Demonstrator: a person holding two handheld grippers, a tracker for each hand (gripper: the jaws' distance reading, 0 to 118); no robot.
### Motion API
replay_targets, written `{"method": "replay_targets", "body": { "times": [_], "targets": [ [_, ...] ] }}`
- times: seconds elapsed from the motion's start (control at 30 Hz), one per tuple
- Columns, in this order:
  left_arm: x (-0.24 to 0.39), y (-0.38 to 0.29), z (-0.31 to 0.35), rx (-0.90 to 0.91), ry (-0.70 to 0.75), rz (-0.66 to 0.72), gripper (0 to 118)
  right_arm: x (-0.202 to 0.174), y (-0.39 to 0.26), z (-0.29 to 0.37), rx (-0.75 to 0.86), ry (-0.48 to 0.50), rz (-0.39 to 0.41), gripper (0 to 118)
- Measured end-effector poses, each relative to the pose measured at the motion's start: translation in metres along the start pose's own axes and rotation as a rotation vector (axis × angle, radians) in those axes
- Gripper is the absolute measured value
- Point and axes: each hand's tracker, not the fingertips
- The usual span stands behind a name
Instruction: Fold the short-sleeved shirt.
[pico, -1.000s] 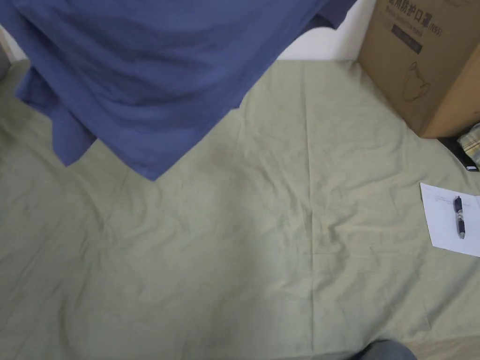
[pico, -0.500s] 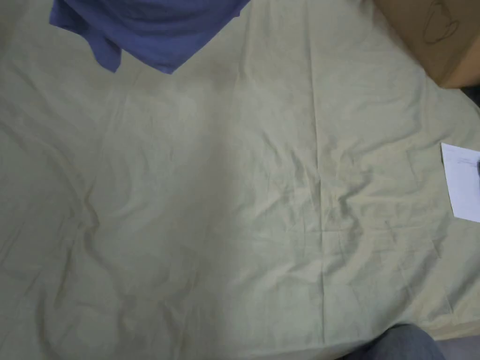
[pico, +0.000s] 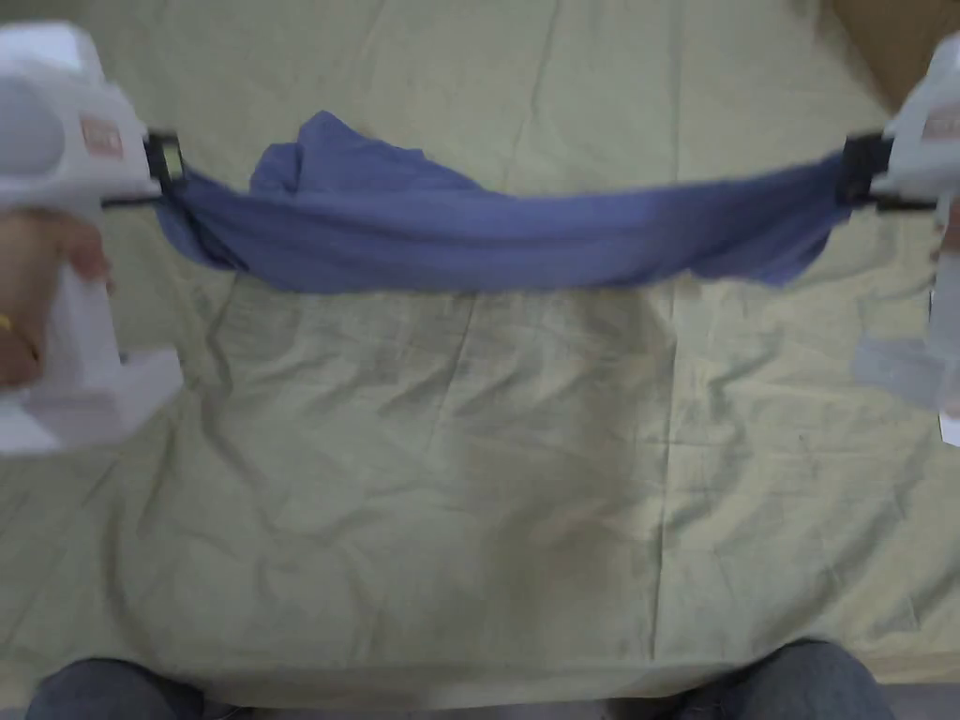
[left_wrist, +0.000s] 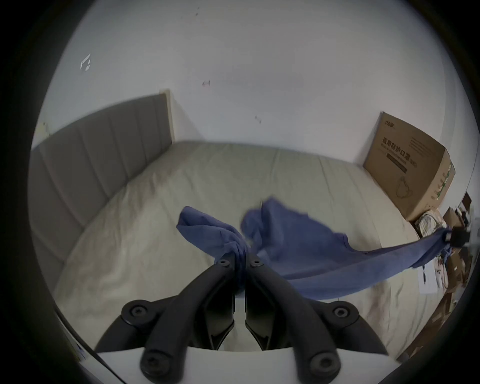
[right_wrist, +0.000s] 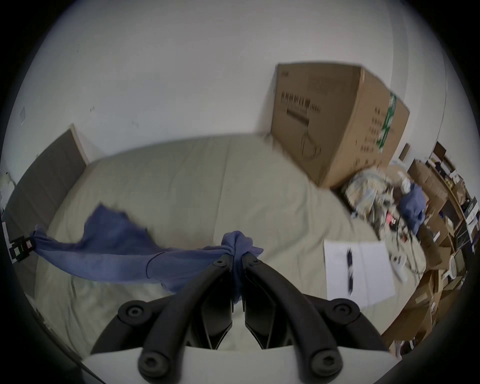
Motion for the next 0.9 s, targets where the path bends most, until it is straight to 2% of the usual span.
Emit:
{"method": "replay_targets", "body": {
  "times": [0.1, 0.2, 0.3, 0.67, 0.7, 0.73, 0.77, 0.8, 0.83, 0.87, 0.9],
  "targets": [
    [-0.022, -0.059, 0.017, -0.065, -0.012, 0.097, 2, 0.014, -0.064, -0.001, -0.074, 0.002, 0.03, 3],
    [-0.033, -0.106, 0.04, -0.101, 0.001, 0.116, 2, 0.029, -0.118, 0.011, -0.119, 0.028, -0.025, 3],
    [-0.041, -0.139, 0.063, -0.124, 0.022, 0.141, 2, 0.039, -0.163, 0.032, -0.119, 0.05, -0.046, 3],
    [-0.053, -0.208, 0.125, -0.161, 0.073, 0.145, 2, 0.048, -0.244, 0.095, -0.111, 0.08, -0.095, 4],
    [-0.055, -0.211, 0.126, -0.164, 0.071, 0.152, 6, 0.048, -0.246, 0.097, -0.112, 0.084, -0.096, 4],
    [-0.056, -0.212, 0.127, -0.163, 0.07, 0.159, 21, 0.048, -0.247, 0.098, -0.114, 0.09, -0.093, 8],
    [-0.056, -0.212, 0.128, -0.154, 0.063, 0.176, 48, 0.048, -0.247, 0.1, -0.111, 0.096, -0.094, 30],
    [-0.058, -0.209, 0.13, -0.148, 0.072, 0.207, 65, 0.047, -0.245, 0.103, -0.103, 0.096, -0.097, 45],
    [-0.061, -0.204, 0.134, -0.131, 0.076, 0.239, 73, 0.047, -0.241, 0.105, -0.098, 0.091, -0.095, 55],
    [-0.064, -0.199, 0.137, -0.107, 0.072, 0.267, 73, 0.048, -0.237, 0.108, -0.084, 0.084, -0.089, 55],
    [-0.068, -0.194, 0.141, -0.067, 0.059, 0.3, 92, 0.048, -0.23, 0.114, -0.063, 0.075, -0.075, 80]
  ]
}}
